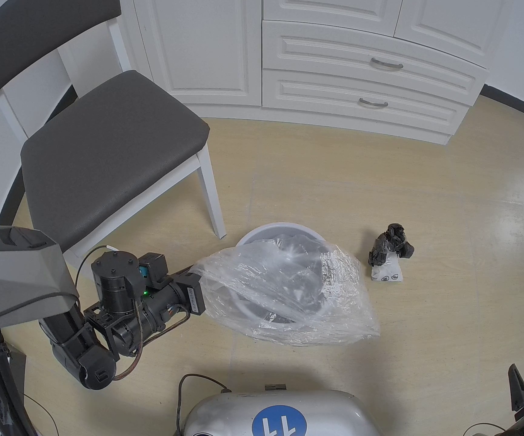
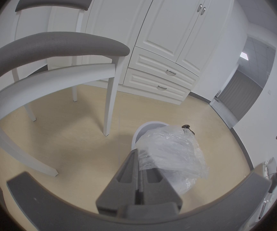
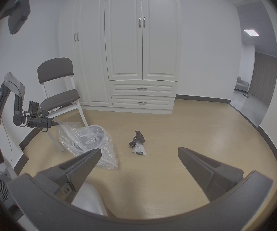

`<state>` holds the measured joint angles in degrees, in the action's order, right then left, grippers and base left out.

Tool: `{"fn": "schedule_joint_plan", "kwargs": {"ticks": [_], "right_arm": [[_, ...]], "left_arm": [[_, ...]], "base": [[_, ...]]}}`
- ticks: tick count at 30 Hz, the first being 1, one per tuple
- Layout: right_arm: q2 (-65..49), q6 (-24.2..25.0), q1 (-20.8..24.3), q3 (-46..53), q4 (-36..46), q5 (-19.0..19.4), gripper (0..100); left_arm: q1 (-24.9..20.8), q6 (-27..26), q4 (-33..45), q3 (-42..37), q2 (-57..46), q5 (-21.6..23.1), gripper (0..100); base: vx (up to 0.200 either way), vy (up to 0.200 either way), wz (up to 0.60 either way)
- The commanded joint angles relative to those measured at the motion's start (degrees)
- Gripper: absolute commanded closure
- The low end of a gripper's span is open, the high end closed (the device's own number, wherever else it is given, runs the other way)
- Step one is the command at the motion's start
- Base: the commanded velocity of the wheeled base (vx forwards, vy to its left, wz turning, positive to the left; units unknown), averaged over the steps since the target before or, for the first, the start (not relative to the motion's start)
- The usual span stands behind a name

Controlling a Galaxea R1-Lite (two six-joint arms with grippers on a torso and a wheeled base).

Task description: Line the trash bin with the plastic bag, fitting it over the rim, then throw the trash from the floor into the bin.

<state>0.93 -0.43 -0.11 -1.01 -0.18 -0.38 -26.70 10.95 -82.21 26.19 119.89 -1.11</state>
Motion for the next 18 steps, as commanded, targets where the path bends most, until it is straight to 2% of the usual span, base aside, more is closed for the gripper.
{"fn": "schedule_joint_plan", "kwargs": {"ticks": [1,6,11,14,15,16,18], "right_arm": [[-0.93,-0.45,-0.07,0.92,-0.08,0.11,0],[-0.84,-1.59,0.11,0.92,-0.08,1.17,0],[-0.93,-0.19,0.11,0.75,-1.22,1.34,0],[3.64,10.36,0.02,-13.14,-7.38,3.89,0],[3.64,10.36,0.02,-13.14,-7.38,3.89,0],[12.26,10.36,-1.38,-19.99,-6.85,6.09,0],[21.57,6.14,-2.61,-22.98,-8.08,6.97,0]], "left_arm": [[-1.43,0.13,-0.23,0.09,1.31,-0.3,100],[-1.87,0.13,-0.23,0.01,0.16,-0.56,100],[-1.78,0.04,-0.23,-0.35,-0.98,-0.56,100],[-2.13,0.04,-0.23,-0.52,-0.89,-0.56,100],[-2.13,0.04,-0.23,-0.52,-0.89,-0.56,100],[-2.22,-0.05,-0.23,-0.43,-0.89,-0.56,100],[-2.57,-0.14,-0.23,-0.52,-1.07,-0.56,100]], "base": [[0.0,0.0,0.0],[0.0,0.0,0.0],[0.0,0.0,0.0],[0.0,0.0,0.0],[0.0,0.0,0.0],[0.0,0.0,0.0],[0.0,0.0,0.0]]}}
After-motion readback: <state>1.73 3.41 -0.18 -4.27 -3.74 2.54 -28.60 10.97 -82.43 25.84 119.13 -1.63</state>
